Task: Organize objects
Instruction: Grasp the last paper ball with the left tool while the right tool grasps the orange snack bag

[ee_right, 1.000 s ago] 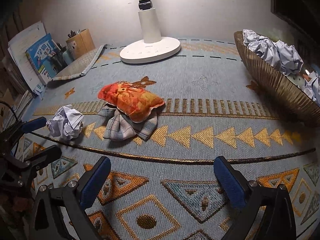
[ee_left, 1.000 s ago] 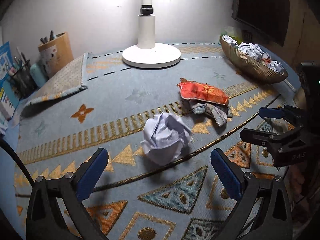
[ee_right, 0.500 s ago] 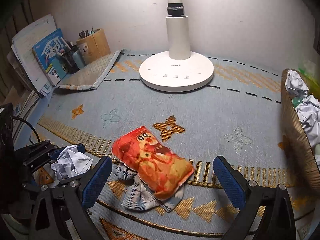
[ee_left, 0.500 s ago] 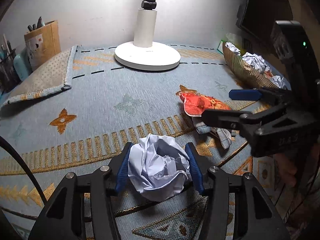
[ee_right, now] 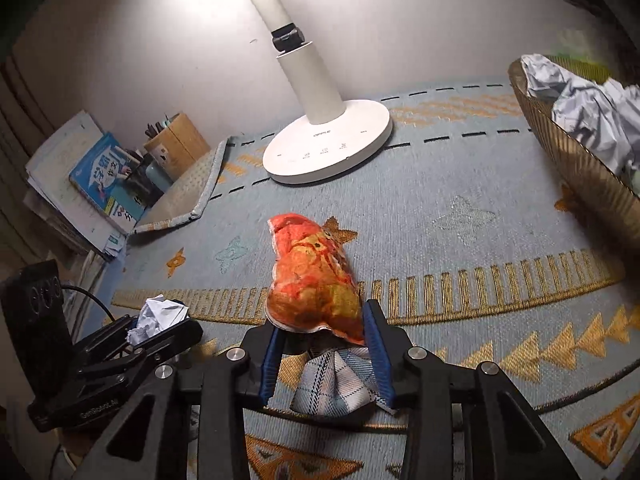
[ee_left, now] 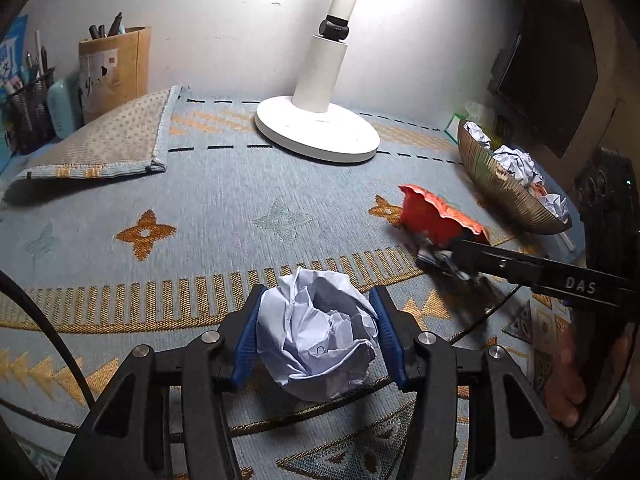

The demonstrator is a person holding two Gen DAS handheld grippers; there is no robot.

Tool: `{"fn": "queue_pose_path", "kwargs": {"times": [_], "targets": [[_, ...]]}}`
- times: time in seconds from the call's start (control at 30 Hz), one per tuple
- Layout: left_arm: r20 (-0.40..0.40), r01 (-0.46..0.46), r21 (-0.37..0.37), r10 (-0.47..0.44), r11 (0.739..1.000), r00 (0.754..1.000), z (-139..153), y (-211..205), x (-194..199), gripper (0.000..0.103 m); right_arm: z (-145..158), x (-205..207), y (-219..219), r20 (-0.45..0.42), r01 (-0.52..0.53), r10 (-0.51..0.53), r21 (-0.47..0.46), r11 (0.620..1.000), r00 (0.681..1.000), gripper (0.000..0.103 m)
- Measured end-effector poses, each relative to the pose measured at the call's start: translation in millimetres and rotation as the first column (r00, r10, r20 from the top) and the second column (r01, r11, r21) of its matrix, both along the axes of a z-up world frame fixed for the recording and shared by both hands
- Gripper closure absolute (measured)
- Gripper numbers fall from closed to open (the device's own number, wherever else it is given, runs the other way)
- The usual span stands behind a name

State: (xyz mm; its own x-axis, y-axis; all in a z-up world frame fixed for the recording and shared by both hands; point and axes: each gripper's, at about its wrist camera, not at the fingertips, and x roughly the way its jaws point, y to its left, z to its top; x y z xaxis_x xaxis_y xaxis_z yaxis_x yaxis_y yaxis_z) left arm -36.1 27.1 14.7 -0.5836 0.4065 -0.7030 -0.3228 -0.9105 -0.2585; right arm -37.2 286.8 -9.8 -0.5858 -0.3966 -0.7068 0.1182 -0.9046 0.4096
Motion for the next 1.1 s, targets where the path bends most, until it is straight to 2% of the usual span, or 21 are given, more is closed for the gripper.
{"fn": "queue_pose_path", "kwargs": {"times": [0.1,0.27,0.37,0.47,0.5,0.53,0.57,0.63,0.7,0.77,0.83,0.9,1.0,1.07,1.1], "targets": [[-0.009,0.002,-0.012,-0.002,1.000,1.000,0,2,2,0.054,9,23,15,-0.016,0.051,-0.051,-0.004,0.999,0.999,0.065],[-0.014,0.022,-0.046,-0.023,0.999,1.000,0,8,4,0.054,21,45,22,-0.006,0.055,-0.055,-0.021,0.998,0.998,0.065],[-0.020,0.018,-0.043,-0.019,0.999,1.000,1,7,5,0.054,22,45,27,0.004,0.135,-0.135,0.066,0.989,0.991,0.065],[-0.020,0.015,-0.042,-0.016,0.999,1.000,1,6,5,0.054,15,41,23,0.062,0.081,-0.085,0.060,0.995,0.994,0.061],[-0.021,0.017,-0.045,-0.018,0.999,1.000,1,6,6,0.054,13,38,19,0.082,0.057,-0.060,0.045,0.997,0.995,0.051],[-0.021,0.019,-0.049,-0.020,0.999,1.000,1,7,6,0.054,11,35,14,0.101,0.035,-0.039,0.036,0.999,0.994,0.034],[-0.021,0.021,-0.052,-0.022,0.998,1.000,1,8,6,0.054,9,30,9,0.122,0.017,-0.021,0.033,0.999,0.992,0.029],[-0.018,0.026,-0.060,-0.027,0.998,0.999,0,9,6,0.054,10,22,0,0.116,0.008,-0.013,0.049,0.999,0.993,0.028],[-0.015,0.028,-0.062,-0.029,0.998,0.999,0,10,7,0.054,16,14,-9,0.078,0.004,-0.014,0.127,0.992,0.997,0.028],[-0.011,0.031,-0.060,-0.031,0.998,0.999,0,10,6,0.054,17,3,-18,0.068,-0.032,0.019,0.192,0.981,0.997,0.023],[-0.007,0.034,-0.059,-0.034,0.998,0.999,-1,10,6,0.054,10,-10,-26,0.108,-0.107,0.085,0.216,0.971,0.990,0.023],[-0.002,0.037,-0.060,-0.037,0.998,0.999,-2,11,5,0.054,-3,-22,-35,0.188,-0.218,0.183,0.186,0.958,0.965,0.020],[0.001,0.054,-0.073,-0.054,0.996,0.999,-2,14,5,0.054,-7,-25,-43,0.148,-0.247,0.217,0.231,0.941,0.965,0.023],[-0.007,0.056,-0.079,-0.057,0.995,0.998,-2,15,7,0.054,-8,-25,-47,0.127,-0.227,0.200,0.261,0.938,0.971,0.033],[-0.006,0.055,-0.073,-0.056,0.996,0.998,-2,15,6,0.054,-8,-24,-49,0.114,-0.214,0.189,0.281,0.936,0.975,0.043]]}}
